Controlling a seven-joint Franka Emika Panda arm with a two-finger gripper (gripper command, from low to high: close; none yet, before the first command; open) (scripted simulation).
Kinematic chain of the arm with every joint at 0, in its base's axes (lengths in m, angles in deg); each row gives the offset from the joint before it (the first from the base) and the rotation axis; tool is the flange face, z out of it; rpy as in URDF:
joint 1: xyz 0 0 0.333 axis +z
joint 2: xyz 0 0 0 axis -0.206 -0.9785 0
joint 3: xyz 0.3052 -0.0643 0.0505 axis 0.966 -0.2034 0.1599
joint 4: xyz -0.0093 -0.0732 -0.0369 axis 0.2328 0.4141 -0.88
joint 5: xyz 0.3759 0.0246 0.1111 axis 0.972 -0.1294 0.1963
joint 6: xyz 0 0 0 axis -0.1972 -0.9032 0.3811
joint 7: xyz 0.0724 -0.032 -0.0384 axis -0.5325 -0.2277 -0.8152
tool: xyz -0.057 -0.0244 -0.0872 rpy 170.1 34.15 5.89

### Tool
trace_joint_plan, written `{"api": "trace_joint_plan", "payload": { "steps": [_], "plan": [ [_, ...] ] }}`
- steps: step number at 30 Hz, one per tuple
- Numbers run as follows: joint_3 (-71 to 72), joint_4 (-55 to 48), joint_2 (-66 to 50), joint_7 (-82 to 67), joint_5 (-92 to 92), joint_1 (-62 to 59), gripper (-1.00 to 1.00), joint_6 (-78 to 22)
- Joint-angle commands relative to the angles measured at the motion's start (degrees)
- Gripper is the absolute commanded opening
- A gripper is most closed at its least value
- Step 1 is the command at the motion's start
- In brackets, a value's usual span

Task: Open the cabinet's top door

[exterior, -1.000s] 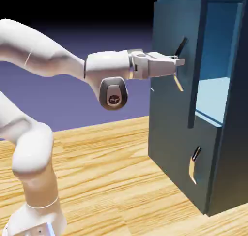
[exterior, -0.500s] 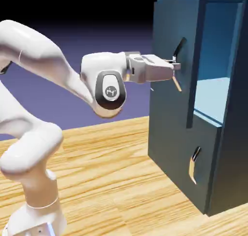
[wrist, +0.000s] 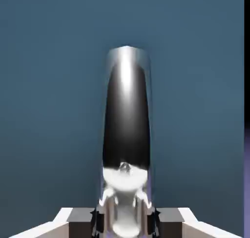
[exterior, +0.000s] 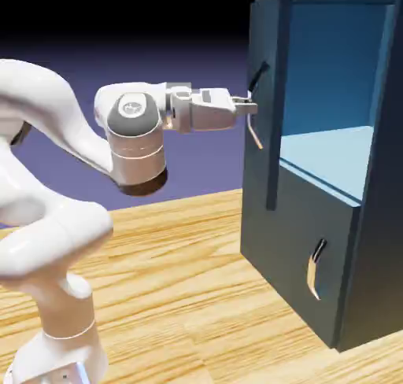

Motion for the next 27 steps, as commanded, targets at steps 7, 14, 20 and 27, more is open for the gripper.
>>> {"api": "trace_joint_plan", "payload": {
  "steps": [7, 14, 20, 27],
  "plan": [
    [-4.33, 2.8, 7.58, 1.02, -3.2, 14.18, -1.0, -17.5],
    [-3.19, 5.4, 15.68, -2.61, 1.72, 26.45, -1.0, -34.94],
    [2.64, 6.1, 22.43, -4.83, 8.48, 34.6, -1.0, -49.9],
    [13.48, 3.68, 27.31, -5.71, 17.33, 41.38, -1.0, -67.34]
  ]
}}
